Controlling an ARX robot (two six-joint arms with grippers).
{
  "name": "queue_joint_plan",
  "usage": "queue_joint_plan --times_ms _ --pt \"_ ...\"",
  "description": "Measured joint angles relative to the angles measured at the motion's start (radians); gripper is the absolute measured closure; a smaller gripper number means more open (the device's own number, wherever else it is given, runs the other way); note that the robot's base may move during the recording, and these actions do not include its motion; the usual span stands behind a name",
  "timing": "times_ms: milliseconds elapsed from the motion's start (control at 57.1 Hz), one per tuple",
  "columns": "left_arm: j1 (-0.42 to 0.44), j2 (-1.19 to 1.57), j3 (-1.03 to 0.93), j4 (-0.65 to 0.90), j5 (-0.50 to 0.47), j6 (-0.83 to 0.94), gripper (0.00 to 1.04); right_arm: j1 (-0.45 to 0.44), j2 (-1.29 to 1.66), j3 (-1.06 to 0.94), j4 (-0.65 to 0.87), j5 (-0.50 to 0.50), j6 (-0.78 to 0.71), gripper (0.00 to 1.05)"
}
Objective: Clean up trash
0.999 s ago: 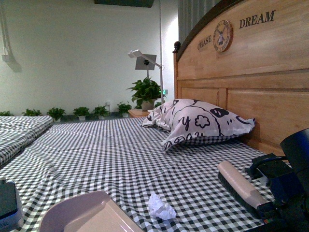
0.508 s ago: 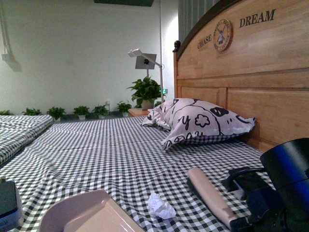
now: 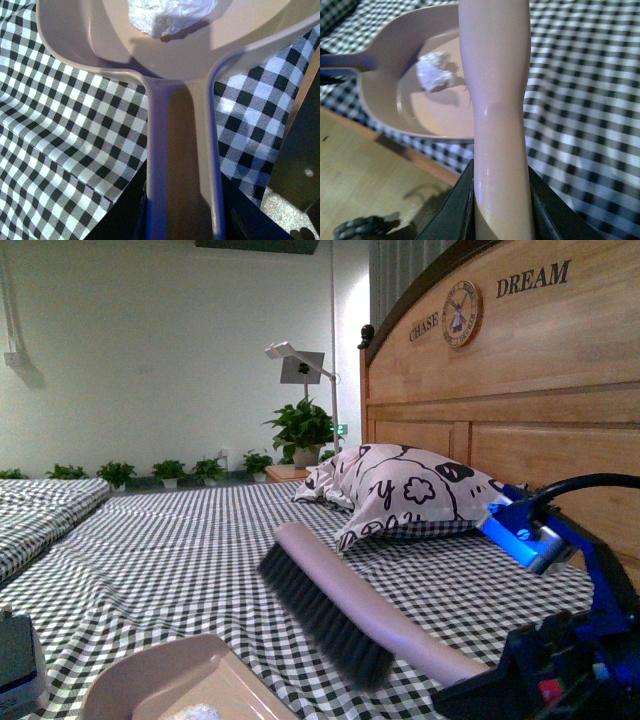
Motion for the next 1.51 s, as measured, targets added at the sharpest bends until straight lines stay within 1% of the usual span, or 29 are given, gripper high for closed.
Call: queue_joint_plan --times_ms 70,140,210,263,298,368,543,631,701,754,841,894,964,1104,1174,1279,1367,1402,1507 --pt "0.0 0.0 0.0 0.0 0.0 0.0 0.78 -0.031 -0.008 0.0 0.029 0.059 0.019 0.84" --pt "0.0 0.0 0.0 0.002 0.0 -0.003 0.78 -0.055 -0.029 -0.003 0.043 0.084 0.038 0.84" --pt "0.0 -0.005 -0.043 0.153 0.003 -0.057 0.78 -0.081 -0.072 -0.016 0.054 0.098 0.061 0.84" --pt "-0.001 -0.013 -0.067 0.256 0.003 -0.132 0.78 -0.099 -0.115 -0.035 0.058 0.102 0.07 0.84" --pt "-0.001 -0.025 -0.074 0.301 0.002 -0.172 0.78 -0.111 -0.152 -0.053 0.057 0.105 0.077 0.84" --pt "0.0 -0.063 -0.08 0.328 0.002 -0.232 0.78 -0.13 -0.222 -0.087 0.042 0.113 0.072 0.84" --pt "0.001 -0.145 -0.11 0.362 0.006 -0.298 0.78 -0.172 -0.388 -0.164 -0.015 0.146 0.06 0.84" --pt "0.004 -0.187 -0.127 0.398 -0.023 -0.321 0.78 -0.198 -0.473 -0.179 -0.044 0.181 0.076 0.84" --pt "0.01 -0.234 -0.143 0.437 -0.071 -0.342 0.78 -0.216 -0.55 -0.182 -0.074 0.206 0.097 0.84" --pt "0.015 -0.272 -0.158 0.468 -0.111 -0.351 0.78 -0.221 -0.606 -0.182 -0.102 0.216 0.119 0.84" --pt "0.024 -0.333 -0.19 0.547 -0.221 -0.367 0.78 -0.225 -0.702 -0.182 -0.145 0.211 0.16 0.84" --pt "0.035 -0.39 -0.211 0.55 -0.293 -0.399 0.78 -0.224 -0.779 -0.182 -0.177 0.212 0.192 0.84" --pt "0.043 -0.452 -0.238 0.542 -0.338 -0.425 0.78 -0.223 -0.842 -0.182 -0.209 0.217 0.217 0.84" --pt "0.039 -0.59 -0.285 0.476 -0.348 -0.473 0.78 -0.248 -0.937 -0.182 -0.249 0.226 0.258 0.84" --pt "0.027 -0.691 -0.315 0.422 -0.356 -0.493 0.78 -0.267 -0.995 -0.182 -0.285 0.252 0.274 0.84" --pt "0.006 -0.825 -0.335 0.351 -0.406 -0.532 0.78 -0.275 -1.063 -0.18 -0.306 0.265 0.297 0.84" --pt "-0.008 -0.897 -0.34 0.313 -0.441 -0.562 0.78 -0.246 -1.068 -0.174 -0.295 0.307 0.307 0.84" --pt "-0.013 -0.93 -0.342 0.301 -0.457 -0.581 0.78 -0.214 -1.067 -0.174 -0.29 0.348 0.308 0.84" --pt "-0.027 -0.998 -0.344 0.253 -0.474 -0.628 0.78 -0.121 -1.062 -0.174 -0.282 0.426 0.307 0.84"
